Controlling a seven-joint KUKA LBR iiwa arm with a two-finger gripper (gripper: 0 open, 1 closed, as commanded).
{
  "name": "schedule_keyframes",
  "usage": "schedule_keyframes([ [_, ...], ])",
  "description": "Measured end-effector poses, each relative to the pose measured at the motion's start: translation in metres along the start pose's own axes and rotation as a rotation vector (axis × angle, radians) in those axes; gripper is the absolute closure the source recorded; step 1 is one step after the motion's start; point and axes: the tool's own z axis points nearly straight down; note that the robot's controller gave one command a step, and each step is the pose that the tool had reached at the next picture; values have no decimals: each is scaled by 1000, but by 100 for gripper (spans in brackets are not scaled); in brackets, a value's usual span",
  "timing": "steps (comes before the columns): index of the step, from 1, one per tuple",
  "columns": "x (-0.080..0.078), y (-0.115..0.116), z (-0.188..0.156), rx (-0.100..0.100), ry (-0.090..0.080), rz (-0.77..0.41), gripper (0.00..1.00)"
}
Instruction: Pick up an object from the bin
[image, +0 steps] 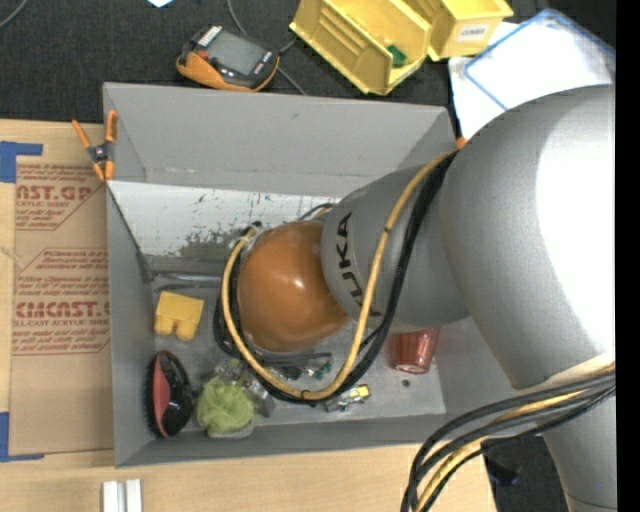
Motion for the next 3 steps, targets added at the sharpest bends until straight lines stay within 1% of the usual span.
schedule_keyframes([
  [1,1,1,-20,-2,2,0,100],
  [3,0,1,-48,-3,2,1,100],
])
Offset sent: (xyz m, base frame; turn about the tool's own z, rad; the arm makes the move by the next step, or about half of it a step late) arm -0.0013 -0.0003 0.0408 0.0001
